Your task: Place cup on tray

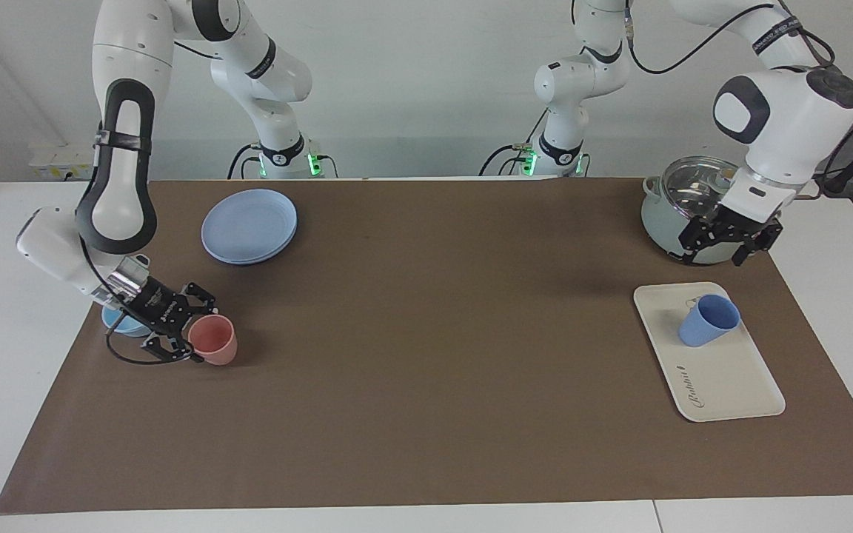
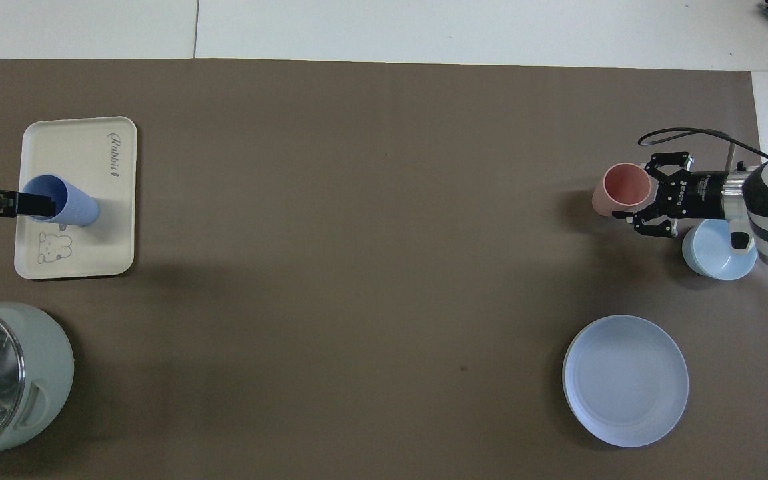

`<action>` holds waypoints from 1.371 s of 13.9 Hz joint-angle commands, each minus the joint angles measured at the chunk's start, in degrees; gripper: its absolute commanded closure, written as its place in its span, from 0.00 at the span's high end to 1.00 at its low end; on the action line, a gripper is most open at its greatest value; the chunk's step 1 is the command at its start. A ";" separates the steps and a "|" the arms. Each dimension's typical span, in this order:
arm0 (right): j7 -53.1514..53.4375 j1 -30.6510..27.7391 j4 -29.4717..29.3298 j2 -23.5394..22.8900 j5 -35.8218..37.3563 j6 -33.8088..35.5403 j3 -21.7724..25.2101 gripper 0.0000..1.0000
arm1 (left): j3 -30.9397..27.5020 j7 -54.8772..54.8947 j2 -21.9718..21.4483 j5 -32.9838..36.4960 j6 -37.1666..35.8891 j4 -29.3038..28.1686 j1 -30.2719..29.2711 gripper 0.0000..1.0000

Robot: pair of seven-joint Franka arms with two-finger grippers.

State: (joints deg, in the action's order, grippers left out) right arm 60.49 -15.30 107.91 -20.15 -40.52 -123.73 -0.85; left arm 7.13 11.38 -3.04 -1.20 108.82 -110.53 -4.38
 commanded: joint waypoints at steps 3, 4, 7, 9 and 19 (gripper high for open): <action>-11.43 -1.13 1.52 2.05 7.80 -0.81 -0.20 1.00 | -0.89 -13.72 -1.62 1.28 -1.24 -1.18 9.11 1.00; -12.41 -1.22 1.43 2.05 8.87 -0.90 -0.20 1.00 | -0.89 -16.02 -1.62 1.28 -0.89 -1.00 10.17 1.00; -15.82 -1.04 1.25 3.18 12.37 -0.55 -0.38 1.00 | -1.67 -16.57 -1.53 1.20 -3.07 3.90 8.87 1.00; -20.22 0.18 1.43 3.89 13.45 -0.46 -0.47 1.00 | -1.68 -12.29 -0.31 1.02 -8.69 10.04 5.54 1.00; -35.17 2.37 0.99 5.64 24.06 -6.62 -0.91 1.00 | -1.77 -5.23 0.66 0.32 -17.58 17.80 0.87 1.00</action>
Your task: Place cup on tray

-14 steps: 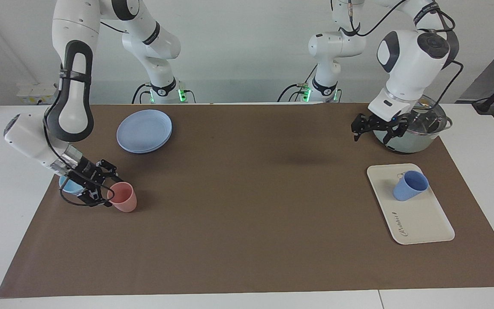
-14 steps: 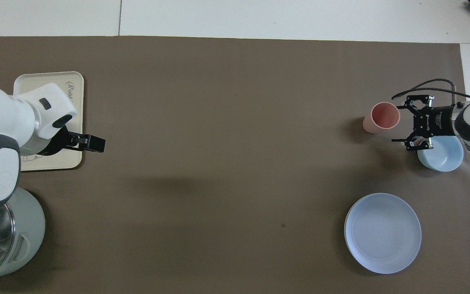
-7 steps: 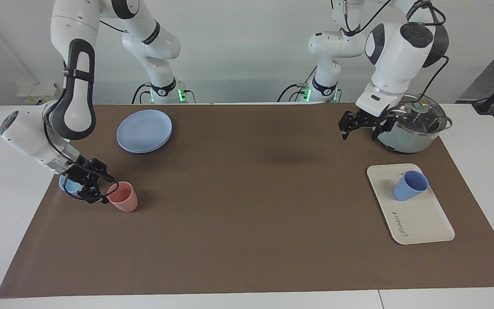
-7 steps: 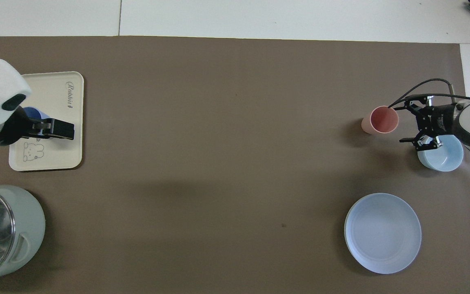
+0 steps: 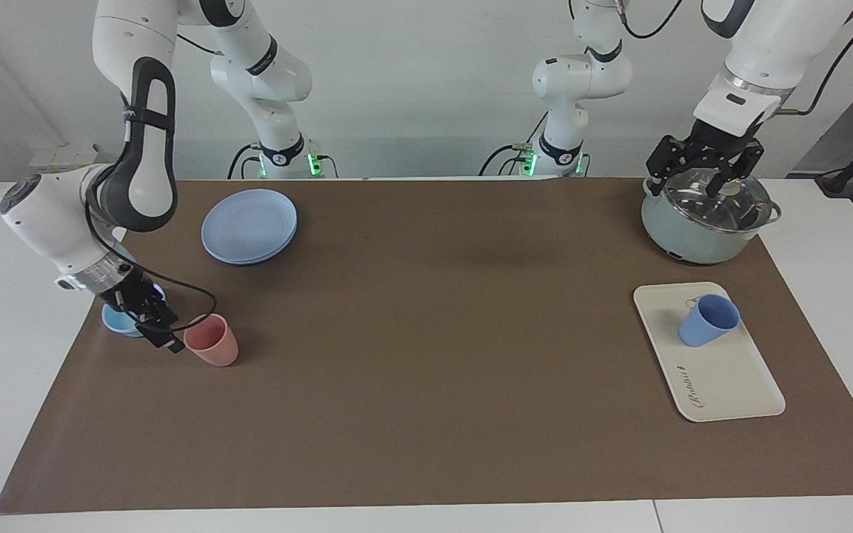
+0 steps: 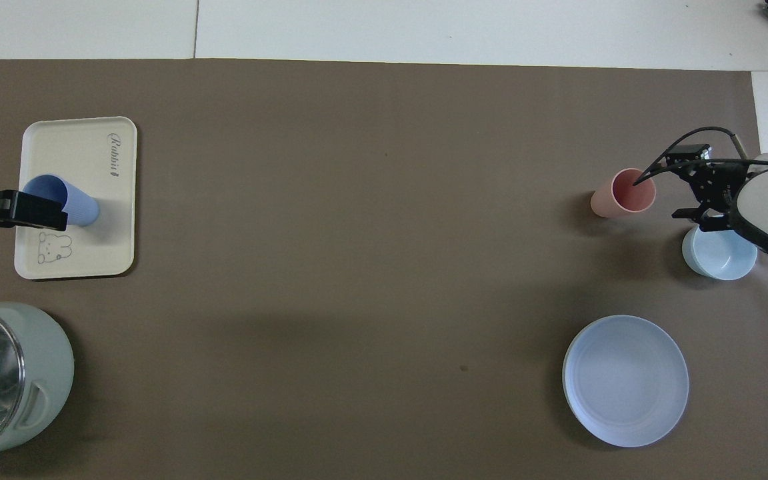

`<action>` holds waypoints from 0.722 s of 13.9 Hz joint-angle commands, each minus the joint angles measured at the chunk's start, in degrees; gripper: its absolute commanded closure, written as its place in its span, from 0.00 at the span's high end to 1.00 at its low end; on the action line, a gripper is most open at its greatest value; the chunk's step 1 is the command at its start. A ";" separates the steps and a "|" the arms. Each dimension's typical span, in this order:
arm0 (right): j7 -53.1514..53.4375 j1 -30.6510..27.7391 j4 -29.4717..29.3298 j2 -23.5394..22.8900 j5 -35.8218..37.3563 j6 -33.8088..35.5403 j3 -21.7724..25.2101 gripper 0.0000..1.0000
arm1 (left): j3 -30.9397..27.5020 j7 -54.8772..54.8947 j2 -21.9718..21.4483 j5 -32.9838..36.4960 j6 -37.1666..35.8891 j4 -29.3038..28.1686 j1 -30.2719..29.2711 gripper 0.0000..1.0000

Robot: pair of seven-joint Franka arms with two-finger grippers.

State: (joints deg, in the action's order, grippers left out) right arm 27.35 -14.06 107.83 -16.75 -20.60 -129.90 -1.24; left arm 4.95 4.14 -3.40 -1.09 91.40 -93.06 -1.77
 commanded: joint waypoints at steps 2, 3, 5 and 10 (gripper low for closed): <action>-2.21 2.72 1.33 4.17 5.74 0.44 -0.52 1.00 | 0.58 1.93 7.76 1.26 -5.60 9.42 -1.57 1.00; -2.30 2.98 1.33 5.22 5.75 1.31 -0.61 1.00 | 0.76 1.93 8.40 2.31 -4.75 10.08 -1.22 1.00; -2.39 5.43 1.24 6.81 9.06 4.03 -0.35 1.00 | 0.67 2.71 6.14 2.32 -0.99 4.86 -0.69 1.00; -2.48 14.48 1.51 13.83 23.58 11.77 -0.61 1.00 | 0.93 2.80 2.61 2.06 0.27 1.04 -1.48 1.00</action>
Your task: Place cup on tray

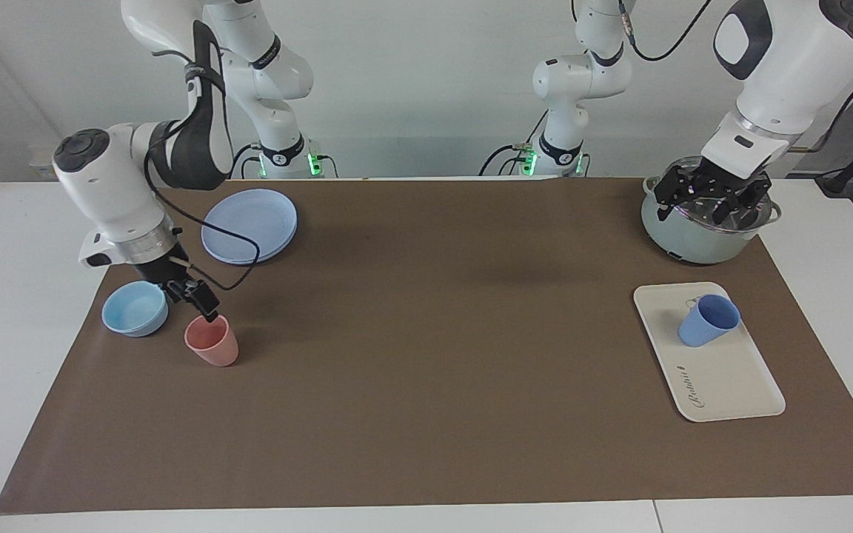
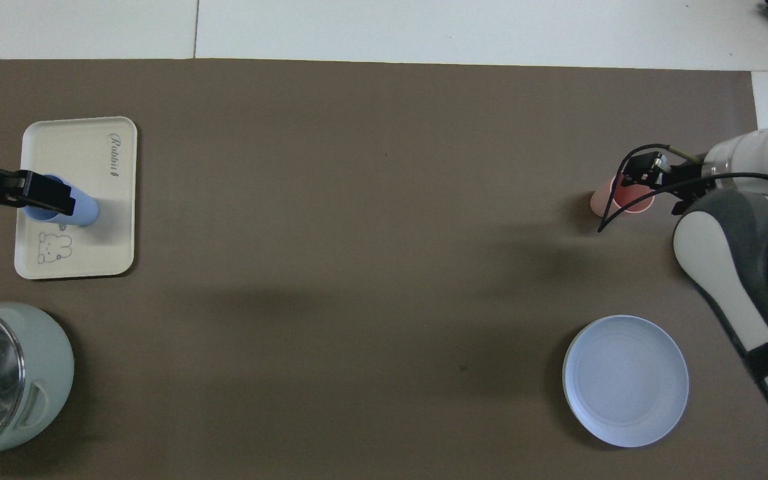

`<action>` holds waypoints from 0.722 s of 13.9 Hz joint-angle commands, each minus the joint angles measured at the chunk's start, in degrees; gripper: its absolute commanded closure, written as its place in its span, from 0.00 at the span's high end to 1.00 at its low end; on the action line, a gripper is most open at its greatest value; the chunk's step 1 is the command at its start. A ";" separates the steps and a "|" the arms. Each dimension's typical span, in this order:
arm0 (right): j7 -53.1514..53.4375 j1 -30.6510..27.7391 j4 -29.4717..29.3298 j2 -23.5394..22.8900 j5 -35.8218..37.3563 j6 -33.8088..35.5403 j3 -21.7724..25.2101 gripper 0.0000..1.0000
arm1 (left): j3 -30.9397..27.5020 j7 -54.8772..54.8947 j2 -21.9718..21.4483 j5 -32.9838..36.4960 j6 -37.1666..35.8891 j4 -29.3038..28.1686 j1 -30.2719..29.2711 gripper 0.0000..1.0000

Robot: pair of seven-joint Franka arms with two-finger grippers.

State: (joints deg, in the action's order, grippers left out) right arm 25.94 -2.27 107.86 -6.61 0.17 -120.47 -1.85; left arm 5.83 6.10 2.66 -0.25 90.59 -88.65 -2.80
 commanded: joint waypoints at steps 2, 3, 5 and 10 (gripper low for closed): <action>-1.24 4.03 1.04 6.24 3.08 6.36 -0.08 1.00 | 0.06 0.67 -4.85 0.86 2.30 -6.00 -0.54 1.00; -1.59 4.03 0.52 7.47 3.09 7.69 -0.17 1.00 | 0.06 0.67 -5.03 0.86 2.48 -6.27 -0.54 1.00; -4.30 4.03 -2.20 9.15 3.09 12.16 -0.17 1.00 | -0.03 1.02 -5.03 0.95 2.31 -6.10 -0.45 1.00; -6.96 3.85 -16.68 5.48 3.09 26.39 -0.17 1.00 | -0.12 2.25 -5.03 1.04 2.57 -6.27 -0.36 1.00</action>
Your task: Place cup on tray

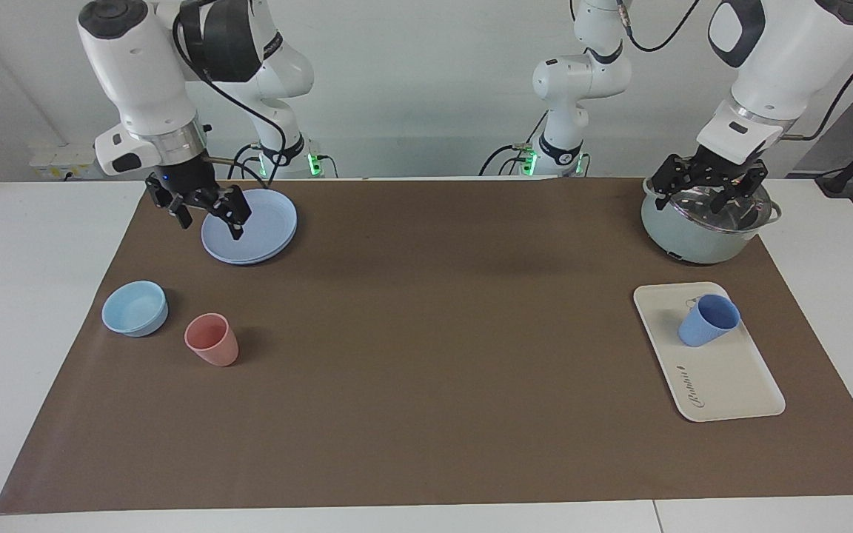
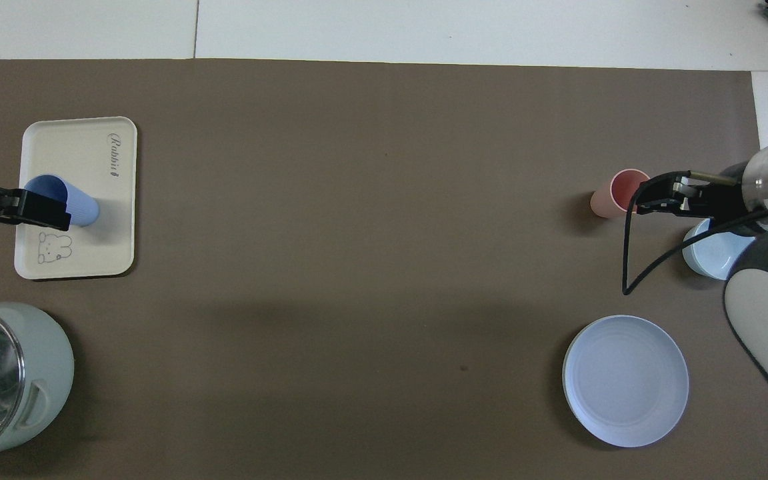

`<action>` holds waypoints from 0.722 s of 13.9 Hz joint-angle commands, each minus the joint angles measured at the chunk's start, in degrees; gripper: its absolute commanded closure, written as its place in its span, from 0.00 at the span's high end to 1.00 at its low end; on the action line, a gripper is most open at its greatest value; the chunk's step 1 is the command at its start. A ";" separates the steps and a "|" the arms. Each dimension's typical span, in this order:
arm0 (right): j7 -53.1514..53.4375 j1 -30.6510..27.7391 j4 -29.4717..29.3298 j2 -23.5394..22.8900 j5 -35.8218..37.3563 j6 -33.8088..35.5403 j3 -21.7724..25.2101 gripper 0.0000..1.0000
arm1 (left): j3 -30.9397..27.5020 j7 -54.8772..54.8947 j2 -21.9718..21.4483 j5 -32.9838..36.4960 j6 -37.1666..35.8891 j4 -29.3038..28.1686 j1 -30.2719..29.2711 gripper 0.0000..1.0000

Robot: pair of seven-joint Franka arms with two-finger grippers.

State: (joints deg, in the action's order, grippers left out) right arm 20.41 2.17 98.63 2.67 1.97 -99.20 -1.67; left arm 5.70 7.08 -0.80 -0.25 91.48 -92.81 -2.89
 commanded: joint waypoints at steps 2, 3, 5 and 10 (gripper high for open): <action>-1.51 -0.59 -13.00 -5.56 1.37 9.27 -0.35 1.00 | 0.01 0.92 -1.49 1.04 1.77 -1.85 -0.01 1.00; -1.51 -0.59 -14.68 -6.18 1.63 10.07 -0.35 1.00 | 0.01 0.75 -1.49 1.04 1.60 -1.93 -0.01 1.00; -0.99 -0.59 -13.83 -5.93 1.55 9.64 -0.35 1.00 | 0.01 0.57 -1.57 1.04 0.72 -2.02 -0.45 1.00; -1.42 -0.85 -13.64 -5.57 1.55 10.25 -0.35 1.00 | 0.10 0.04 -2.19 0.86 5.53 -4.21 -0.45 1.00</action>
State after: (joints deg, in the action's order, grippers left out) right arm 20.37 2.04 86.67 -2.23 2.01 -90.67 -1.67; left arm 5.63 7.19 -0.88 -0.24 92.94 -93.40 -2.95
